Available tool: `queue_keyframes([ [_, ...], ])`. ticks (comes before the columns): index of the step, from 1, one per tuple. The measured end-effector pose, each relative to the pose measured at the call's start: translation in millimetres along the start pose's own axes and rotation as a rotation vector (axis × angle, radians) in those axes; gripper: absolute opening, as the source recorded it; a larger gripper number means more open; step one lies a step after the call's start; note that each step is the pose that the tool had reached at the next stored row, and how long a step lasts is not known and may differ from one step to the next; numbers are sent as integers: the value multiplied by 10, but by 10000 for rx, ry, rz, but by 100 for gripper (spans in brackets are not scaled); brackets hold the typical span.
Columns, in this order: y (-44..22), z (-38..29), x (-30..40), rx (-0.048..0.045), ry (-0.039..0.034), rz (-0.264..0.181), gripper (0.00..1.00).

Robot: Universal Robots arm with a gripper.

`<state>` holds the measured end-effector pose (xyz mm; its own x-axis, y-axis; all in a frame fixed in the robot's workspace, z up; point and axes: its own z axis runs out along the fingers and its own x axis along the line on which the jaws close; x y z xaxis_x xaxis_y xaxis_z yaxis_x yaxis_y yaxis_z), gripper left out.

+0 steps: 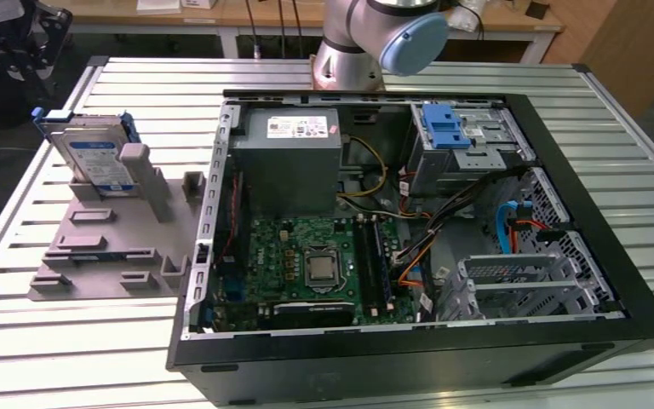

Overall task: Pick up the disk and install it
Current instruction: 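Pick up the disk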

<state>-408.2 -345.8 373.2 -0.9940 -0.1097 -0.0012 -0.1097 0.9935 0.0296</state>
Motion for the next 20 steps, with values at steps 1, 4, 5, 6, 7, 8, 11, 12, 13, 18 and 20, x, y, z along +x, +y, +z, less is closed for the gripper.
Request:
queue_keyframes([
  [1, 0, 0, 0, 0, 0, 0, 11],
  [4, 0, 0, 0, 0, 0, -2, 11],
  [5, 0, 0, 0, 0, 0, -2, 11],
  [6, 0, 0, 0, 0, 0, -1, 11],
  [7, 0, 0, 0, 0, 0, -2, 11],
  [8, 0, 0, 0, 0, 0, -6, 11],
  [11, 0, 0, 0, 0, 2, -70, 11],
  [12, 0, 0, 0, 0, 3, -112, 11],
  [13, 0, 0, 0, 0, 4, -168, 11],
  [18, 0, 0, 0, -1, 17, -608, 11],
  [20, 0, 0, 0, -1, 23, -786, 11],
])
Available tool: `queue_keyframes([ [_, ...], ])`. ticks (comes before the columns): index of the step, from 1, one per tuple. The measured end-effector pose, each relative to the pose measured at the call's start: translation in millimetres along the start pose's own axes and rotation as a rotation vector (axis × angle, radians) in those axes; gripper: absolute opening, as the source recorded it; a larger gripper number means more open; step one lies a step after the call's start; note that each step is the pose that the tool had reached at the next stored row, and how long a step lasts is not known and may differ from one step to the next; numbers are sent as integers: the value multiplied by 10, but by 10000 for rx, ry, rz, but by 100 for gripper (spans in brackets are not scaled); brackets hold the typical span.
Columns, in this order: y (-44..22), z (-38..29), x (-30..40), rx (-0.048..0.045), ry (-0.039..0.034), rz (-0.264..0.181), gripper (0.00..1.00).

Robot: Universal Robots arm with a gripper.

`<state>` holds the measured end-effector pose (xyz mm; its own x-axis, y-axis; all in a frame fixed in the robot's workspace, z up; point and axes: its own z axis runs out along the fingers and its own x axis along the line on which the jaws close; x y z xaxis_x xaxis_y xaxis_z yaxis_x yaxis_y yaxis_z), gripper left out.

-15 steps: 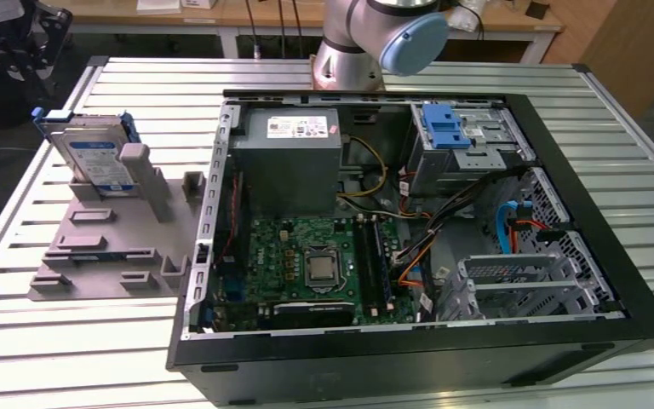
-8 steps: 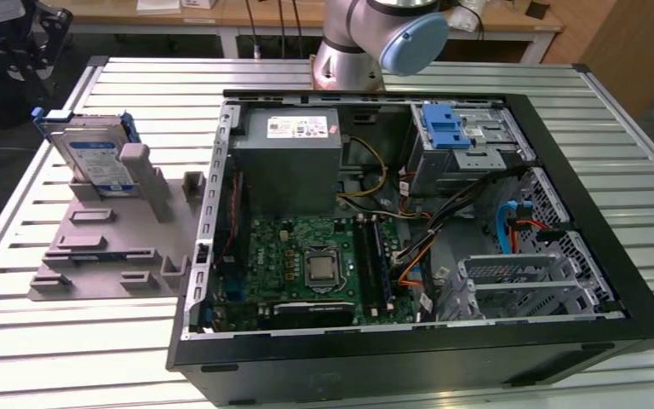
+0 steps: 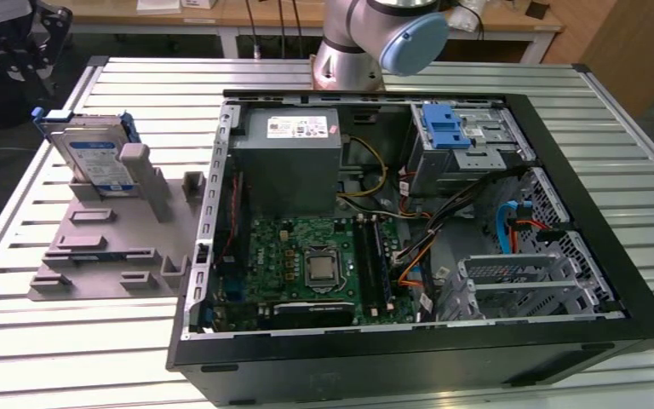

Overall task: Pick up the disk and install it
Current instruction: 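Pick up the disk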

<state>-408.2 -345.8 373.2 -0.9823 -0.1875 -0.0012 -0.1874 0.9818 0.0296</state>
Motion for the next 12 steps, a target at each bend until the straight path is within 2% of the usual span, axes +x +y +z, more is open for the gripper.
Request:
queue_keyframes([
  [12, 0, 0, 0, -1, 28, -930, 11],
])
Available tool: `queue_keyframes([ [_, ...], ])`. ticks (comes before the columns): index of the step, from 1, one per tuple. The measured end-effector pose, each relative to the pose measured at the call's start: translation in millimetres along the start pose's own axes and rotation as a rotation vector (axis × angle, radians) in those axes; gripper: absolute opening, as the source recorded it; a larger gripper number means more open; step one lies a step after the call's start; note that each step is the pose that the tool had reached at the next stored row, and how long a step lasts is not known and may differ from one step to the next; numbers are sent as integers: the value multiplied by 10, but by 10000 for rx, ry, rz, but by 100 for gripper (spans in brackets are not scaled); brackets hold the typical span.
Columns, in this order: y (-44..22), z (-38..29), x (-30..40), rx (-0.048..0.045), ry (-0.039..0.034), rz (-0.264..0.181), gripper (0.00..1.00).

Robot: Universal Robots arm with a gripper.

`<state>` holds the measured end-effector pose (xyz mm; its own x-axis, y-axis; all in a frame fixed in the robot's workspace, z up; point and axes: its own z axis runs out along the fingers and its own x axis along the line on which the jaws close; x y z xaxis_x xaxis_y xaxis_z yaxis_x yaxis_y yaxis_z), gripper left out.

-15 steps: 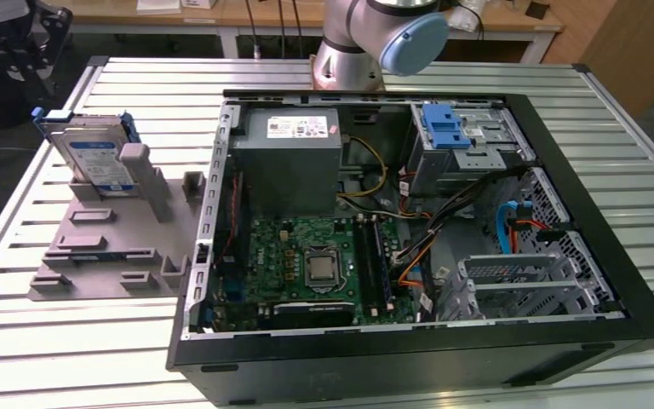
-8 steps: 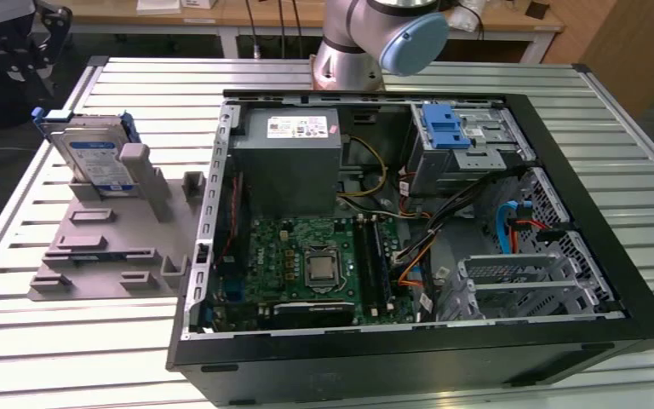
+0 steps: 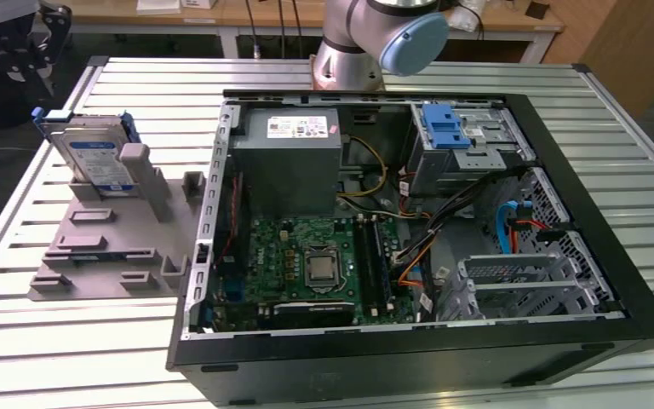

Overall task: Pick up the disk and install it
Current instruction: 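Pick up the disk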

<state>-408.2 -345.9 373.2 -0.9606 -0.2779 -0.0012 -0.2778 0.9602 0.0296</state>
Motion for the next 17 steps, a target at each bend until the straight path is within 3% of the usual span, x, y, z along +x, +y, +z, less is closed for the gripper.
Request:
queue_keyframes([
  [17, 0, 0, 0, -2, 37, -1243, 11],
])
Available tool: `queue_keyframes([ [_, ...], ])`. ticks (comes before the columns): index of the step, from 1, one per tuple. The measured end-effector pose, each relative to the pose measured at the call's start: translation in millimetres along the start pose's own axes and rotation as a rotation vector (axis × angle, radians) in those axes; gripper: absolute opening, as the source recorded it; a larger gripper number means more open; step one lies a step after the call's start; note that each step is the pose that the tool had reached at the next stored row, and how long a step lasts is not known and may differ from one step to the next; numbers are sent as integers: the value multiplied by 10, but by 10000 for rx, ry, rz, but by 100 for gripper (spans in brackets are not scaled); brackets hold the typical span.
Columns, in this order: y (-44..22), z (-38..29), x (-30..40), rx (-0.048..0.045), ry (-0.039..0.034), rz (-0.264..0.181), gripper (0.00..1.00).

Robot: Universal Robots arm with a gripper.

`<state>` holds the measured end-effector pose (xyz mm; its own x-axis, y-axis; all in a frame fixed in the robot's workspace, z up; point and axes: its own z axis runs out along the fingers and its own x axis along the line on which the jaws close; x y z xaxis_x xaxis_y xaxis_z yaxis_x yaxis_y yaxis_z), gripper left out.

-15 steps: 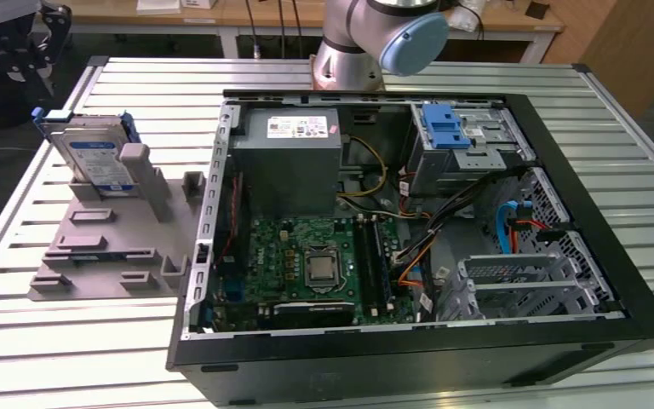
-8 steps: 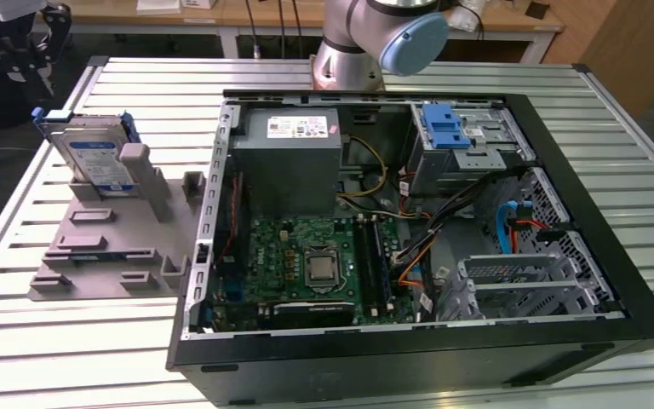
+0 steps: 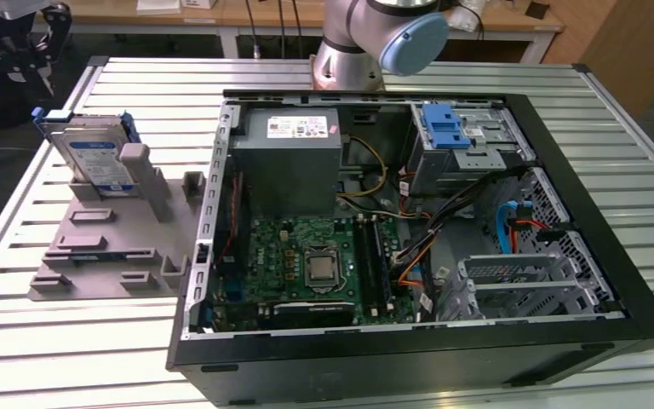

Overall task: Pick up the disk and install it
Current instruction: 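Pick up the disk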

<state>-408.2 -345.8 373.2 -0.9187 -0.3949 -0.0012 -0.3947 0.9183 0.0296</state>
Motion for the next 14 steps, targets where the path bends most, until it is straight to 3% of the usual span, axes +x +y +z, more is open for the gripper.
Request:
queue_keyframes([
  [14, 0, 0, 0, -1, 23, -789, 11],
])
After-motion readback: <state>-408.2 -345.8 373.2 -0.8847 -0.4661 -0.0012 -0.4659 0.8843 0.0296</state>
